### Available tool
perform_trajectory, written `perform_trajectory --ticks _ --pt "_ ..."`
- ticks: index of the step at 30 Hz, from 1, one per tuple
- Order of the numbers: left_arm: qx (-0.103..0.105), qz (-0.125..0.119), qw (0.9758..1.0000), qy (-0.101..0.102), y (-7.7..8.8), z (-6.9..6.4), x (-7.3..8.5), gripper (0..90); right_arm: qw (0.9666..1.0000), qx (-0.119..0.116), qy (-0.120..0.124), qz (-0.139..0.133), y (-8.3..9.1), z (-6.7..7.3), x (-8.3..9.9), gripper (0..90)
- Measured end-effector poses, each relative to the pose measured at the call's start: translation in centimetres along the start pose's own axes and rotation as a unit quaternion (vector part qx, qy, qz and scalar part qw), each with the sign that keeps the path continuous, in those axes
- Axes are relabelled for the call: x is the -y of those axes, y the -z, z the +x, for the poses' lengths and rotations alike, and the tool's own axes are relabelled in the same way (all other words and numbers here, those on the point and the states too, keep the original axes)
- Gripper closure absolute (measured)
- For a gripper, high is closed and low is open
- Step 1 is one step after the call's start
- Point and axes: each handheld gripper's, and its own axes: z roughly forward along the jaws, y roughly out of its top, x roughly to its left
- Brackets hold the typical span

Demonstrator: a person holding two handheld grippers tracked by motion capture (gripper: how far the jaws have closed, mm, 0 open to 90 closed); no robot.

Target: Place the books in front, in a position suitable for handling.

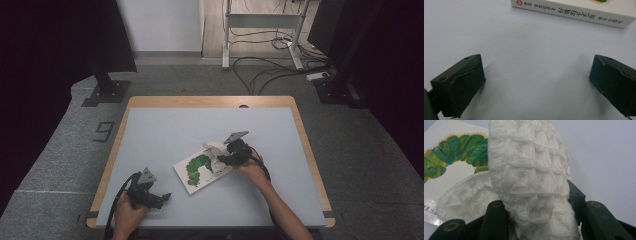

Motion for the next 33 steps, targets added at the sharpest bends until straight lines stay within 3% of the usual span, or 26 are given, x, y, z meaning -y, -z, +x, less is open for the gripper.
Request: perform_trajectory --ticks 24,33 --pt "0.000 0.000 1.0000 -0.001 0.0 0.0 0.0 0.0 0.9997 0.018 0.006 0.012 -2.5 -0.5 -3.0 54.8" --pt "0.000 0.000 1.0000 -0.001 0.0 0.0 0.0 0.0 0.9997 0.023 0.004 0.004 -2.7 -0.5 -3.1 54.8"
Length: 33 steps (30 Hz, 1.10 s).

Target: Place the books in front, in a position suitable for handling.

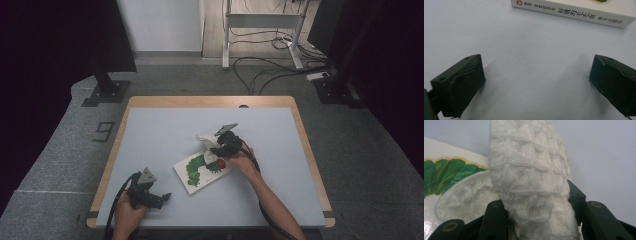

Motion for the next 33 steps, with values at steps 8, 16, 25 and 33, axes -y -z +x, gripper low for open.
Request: perform_trajectory --ticks 8,16,25,33 --pt "0.000 0.000 1.0000 0.000 0.0 0.0 0.0 0.0 0.9999 0.004 0.015 0.000 -0.1 0.9 -0.3 54.8" --pt "0.000 0.000 1.0000 0.000 0.0 0.0 0.0 0.0 0.9995 0.004 0.031 0.002 -0.2 1.7 -0.5 54.7" --pt "0.000 0.000 1.0000 0.000 0.0 0.0 0.0 0.0 0.9990 -0.020 0.039 -0.007 -0.4 3.1 -0.7 54.7" --pt "0.000 0.000 1.0000 0.000 0.0 0.0 0.0 0.0 0.9976 -0.038 0.057 -0.010 -0.8 4.8 -1.3 54.6"
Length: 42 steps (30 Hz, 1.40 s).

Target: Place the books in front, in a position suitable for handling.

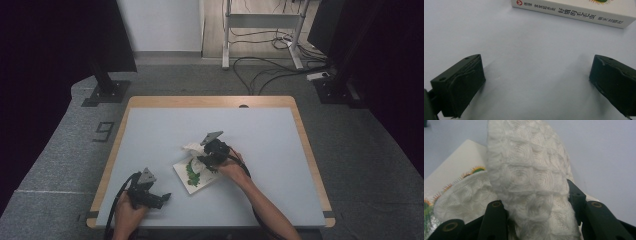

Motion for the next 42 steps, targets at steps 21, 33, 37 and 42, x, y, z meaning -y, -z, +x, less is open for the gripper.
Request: perform_trajectory --ticks 21,33,37,42 --pt "0.000 0.000 1.0000 0.001 0.0 0.0 0.0 0.0 0.9986 -0.038 0.035 -0.006 -1.3 3.2 -1.7 54.5" --pt "0.000 -0.001 1.0000 0.001 0.0 0.0 0.0 0.0 0.9968 -0.062 0.049 -0.012 -2.2 5.4 -2.8 54.4" --pt "0.000 0.000 1.0000 0.000 0.0 0.0 0.0 0.0 0.9960 -0.068 0.057 -0.011 -2.5 6.1 -3.3 54.3" --pt "0.000 0.000 1.0000 0.000 0.0 0.0 0.0 0.0 0.9954 -0.072 0.062 -0.012 -2.6 6.4 -3.4 54.3"
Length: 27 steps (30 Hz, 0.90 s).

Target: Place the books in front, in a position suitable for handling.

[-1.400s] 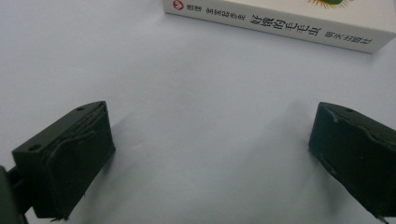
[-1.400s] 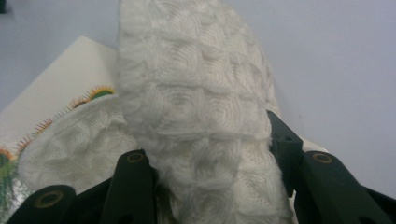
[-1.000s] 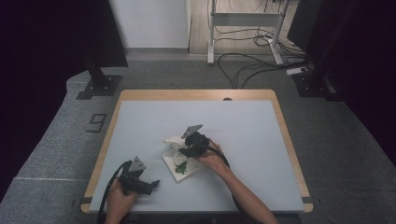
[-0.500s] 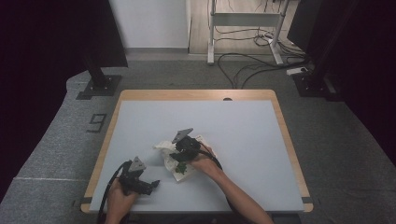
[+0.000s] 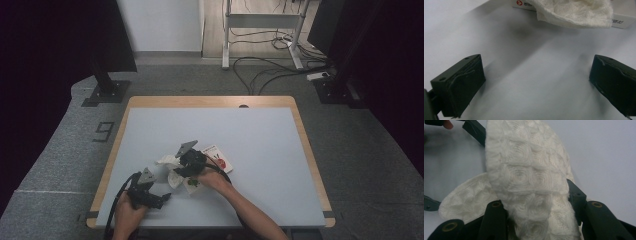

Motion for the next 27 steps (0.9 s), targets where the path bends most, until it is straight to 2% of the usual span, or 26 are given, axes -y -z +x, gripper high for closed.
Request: perform_trajectory --ticks 14,21,27 --pt "0.000 0.000 1.0000 0.000 0.0 0.0 0.0 0.0 1.0000 -0.002 -0.004 -0.007 0.7 -0.2 -0.4 54.5" --pt "0.000 0.000 1.0000 0.000 0.0 0.0 0.0 0.0 0.9998 -0.004 -0.001 -0.019 2.0 -0.3 -1.3 54.5" --pt "-0.001 0.001 1.0000 -0.001 0.0 0.0 0.0 0.0 0.9996 0.002 0.011 -0.024 3.4 -0.3 -2.4 54.4"
